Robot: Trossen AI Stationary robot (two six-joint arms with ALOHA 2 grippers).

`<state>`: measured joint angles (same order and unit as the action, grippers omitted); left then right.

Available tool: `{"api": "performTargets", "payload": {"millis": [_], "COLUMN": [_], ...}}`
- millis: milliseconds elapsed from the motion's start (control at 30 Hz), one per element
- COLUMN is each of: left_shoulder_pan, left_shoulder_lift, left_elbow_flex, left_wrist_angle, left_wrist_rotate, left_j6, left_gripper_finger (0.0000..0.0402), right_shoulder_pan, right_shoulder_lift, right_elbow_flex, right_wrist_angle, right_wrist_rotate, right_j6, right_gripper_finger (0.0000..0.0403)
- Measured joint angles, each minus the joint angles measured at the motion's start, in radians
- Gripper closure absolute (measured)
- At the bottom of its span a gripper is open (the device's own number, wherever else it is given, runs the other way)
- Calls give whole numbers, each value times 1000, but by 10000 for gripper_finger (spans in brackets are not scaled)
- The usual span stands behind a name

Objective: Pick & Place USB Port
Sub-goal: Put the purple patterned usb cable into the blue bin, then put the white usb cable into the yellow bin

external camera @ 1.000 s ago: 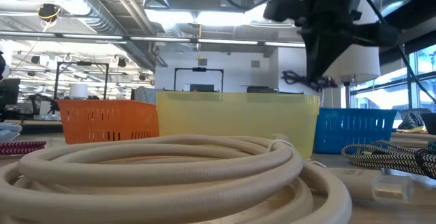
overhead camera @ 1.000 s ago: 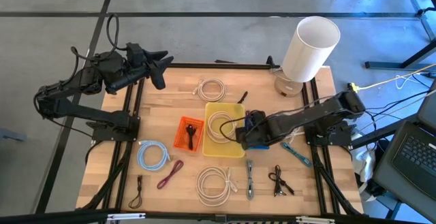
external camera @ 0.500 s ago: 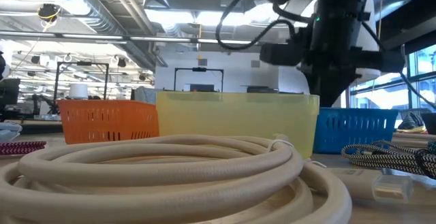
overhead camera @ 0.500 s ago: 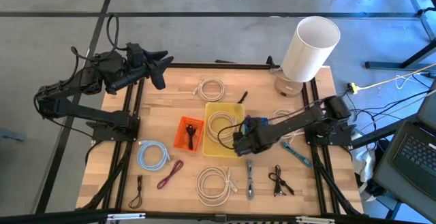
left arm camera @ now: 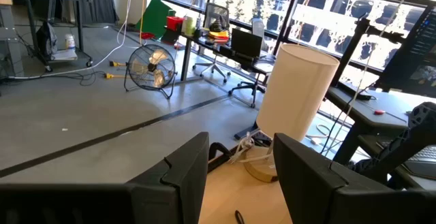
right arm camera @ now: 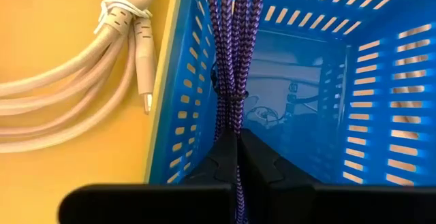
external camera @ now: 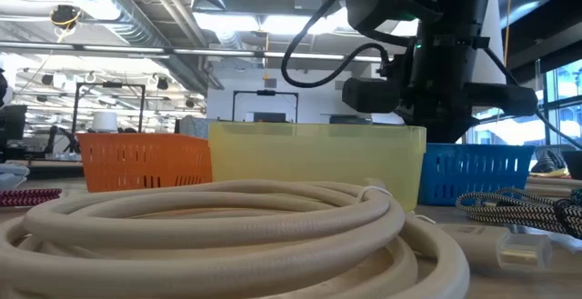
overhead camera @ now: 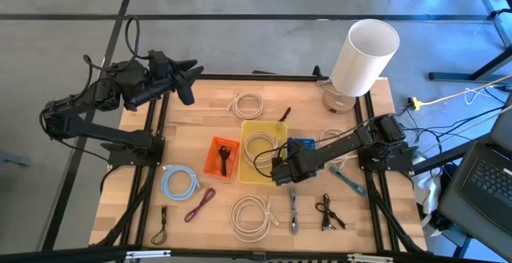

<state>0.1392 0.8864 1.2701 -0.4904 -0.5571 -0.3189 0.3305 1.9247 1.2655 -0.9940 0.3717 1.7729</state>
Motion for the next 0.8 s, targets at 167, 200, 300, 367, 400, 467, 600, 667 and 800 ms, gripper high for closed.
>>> {"api": "performTargets", "payload": {"millis": [167, 200, 300, 367, 400, 467, 600, 667, 800], "left_shoulder_pan": [0, 0, 0, 0, 0, 0, 0, 0, 0], "left_shoulder_lift": [0, 0, 0, 0, 0, 0, 0, 0, 0], "left_elbow_flex": [0, 0, 0, 0, 0, 0, 0, 0, 0], "left_wrist_angle": [0, 0, 0, 0, 0, 0, 0, 0, 0], "left_wrist_rotate": [0, 0, 0, 0, 0, 0, 0, 0, 0], "left_j6": [0, 0, 0, 0, 0, 0, 0, 0, 0], "left_gripper_finger": [243, 243, 243, 243, 243, 243, 243, 243, 243], "right_shoulder_pan": [0, 0, 0, 0, 0, 0, 4, 13, 47], "right_shoulder_lift": [-4, -7, -18, -29, -37, -56, -125, -176, -267], "right_elbow_flex": [0, 0, 1, 1, 1, 1, 1, 6, 65], "right_wrist_angle": [-4, -4, -5, -10, -12, -19, -40, -85, -317], "right_wrist_rotate": [-4, -6, -6, -5, -3, 2, 51, 75, 80], "right_j6": [0, 0, 0, 0, 0, -3, -23, -27, -26], "right_gripper_finger": [358, 347, 316, 296, 287, 270, 247, 242, 244]}}
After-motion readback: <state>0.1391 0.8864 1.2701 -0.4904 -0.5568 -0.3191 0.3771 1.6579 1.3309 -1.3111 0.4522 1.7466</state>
